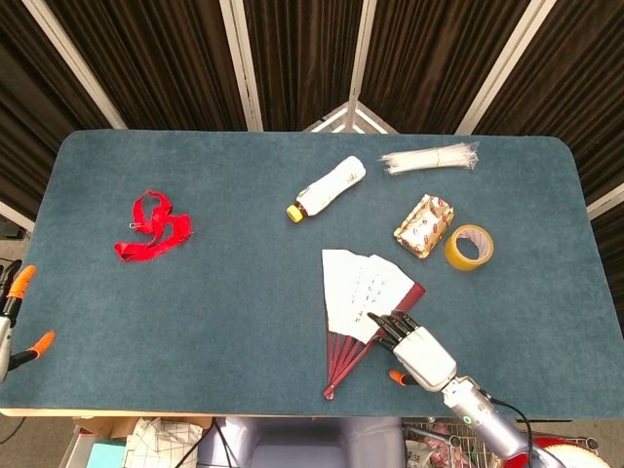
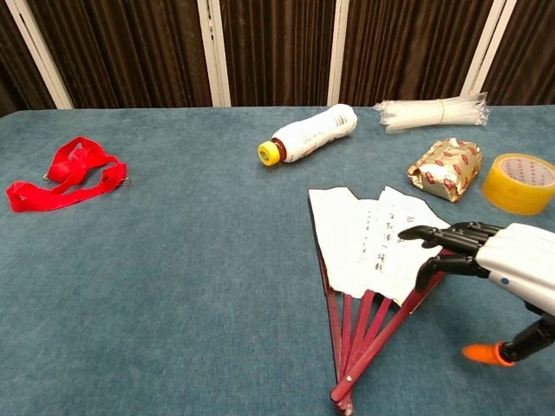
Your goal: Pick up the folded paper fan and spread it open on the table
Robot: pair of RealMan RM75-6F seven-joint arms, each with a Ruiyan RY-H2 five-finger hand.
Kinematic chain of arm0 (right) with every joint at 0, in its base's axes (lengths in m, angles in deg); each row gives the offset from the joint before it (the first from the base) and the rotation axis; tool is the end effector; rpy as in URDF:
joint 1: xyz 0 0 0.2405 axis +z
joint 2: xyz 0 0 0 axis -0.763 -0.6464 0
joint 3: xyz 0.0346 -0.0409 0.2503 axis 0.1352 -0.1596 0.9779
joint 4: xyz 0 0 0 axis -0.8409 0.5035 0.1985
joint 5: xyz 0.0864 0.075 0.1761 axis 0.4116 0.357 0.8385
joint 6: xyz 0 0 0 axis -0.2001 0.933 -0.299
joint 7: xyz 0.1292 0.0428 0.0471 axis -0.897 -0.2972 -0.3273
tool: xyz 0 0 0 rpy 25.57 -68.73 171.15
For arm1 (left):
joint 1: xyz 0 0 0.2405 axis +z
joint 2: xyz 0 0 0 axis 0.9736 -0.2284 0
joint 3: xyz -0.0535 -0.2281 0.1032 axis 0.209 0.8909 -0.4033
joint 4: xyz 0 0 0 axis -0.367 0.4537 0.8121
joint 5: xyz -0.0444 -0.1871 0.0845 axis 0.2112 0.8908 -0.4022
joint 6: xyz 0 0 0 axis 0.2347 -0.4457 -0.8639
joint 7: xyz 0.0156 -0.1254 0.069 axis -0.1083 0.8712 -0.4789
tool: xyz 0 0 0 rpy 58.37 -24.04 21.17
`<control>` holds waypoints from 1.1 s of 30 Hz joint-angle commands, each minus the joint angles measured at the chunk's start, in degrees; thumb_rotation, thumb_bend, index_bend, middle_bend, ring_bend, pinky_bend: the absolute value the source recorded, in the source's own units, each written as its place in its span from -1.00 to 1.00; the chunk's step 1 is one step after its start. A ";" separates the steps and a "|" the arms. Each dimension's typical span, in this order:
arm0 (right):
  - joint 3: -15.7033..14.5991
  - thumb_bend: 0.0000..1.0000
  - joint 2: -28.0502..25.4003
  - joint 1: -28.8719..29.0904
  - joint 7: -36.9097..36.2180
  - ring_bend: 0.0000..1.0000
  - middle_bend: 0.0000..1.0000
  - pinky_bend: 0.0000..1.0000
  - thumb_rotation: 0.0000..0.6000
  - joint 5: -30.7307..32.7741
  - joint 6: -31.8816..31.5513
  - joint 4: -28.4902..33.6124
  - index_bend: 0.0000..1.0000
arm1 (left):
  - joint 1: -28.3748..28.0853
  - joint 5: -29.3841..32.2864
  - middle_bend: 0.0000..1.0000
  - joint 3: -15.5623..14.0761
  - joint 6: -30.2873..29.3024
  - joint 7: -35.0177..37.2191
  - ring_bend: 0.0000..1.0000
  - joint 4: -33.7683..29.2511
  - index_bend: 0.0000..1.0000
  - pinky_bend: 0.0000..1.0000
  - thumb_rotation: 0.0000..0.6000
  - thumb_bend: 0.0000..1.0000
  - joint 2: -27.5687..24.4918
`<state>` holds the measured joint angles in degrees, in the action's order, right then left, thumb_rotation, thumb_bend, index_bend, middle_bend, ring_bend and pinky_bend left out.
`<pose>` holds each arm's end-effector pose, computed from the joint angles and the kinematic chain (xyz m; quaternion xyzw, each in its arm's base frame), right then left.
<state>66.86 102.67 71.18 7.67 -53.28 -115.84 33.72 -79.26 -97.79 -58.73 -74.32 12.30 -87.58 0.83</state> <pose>-0.2418 -0.2146 -0.0200 0.7994 -0.2757 0.4218 0.3272 -0.3116 0.1704 0.1673 -0.5913 -0.3045 -0.3987 0.6315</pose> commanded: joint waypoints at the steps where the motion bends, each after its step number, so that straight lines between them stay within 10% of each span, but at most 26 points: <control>1: 0.03 -0.63 0.56 0.22 0.60 -0.65 -0.82 -0.67 1.00 0.33 0.14 -0.06 -0.24 | 0.01 0.13 -0.95 0.07 0.00 0.10 -1.00 0.08 -1.00 -0.88 1.00 -0.67 -0.02; 33: 0.07 -0.47 7.43 3.25 2.38 -0.64 -0.82 -0.62 1.00 2.61 1.54 -5.04 -0.04 | -0.11 1.52 -0.96 0.57 0.45 -0.23 -1.00 0.29 -1.00 -0.88 1.00 -0.67 0.17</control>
<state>66.97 110.06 74.38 10.06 -50.70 -114.34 28.71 -79.37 -96.26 -58.16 -73.87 12.07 -87.29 0.99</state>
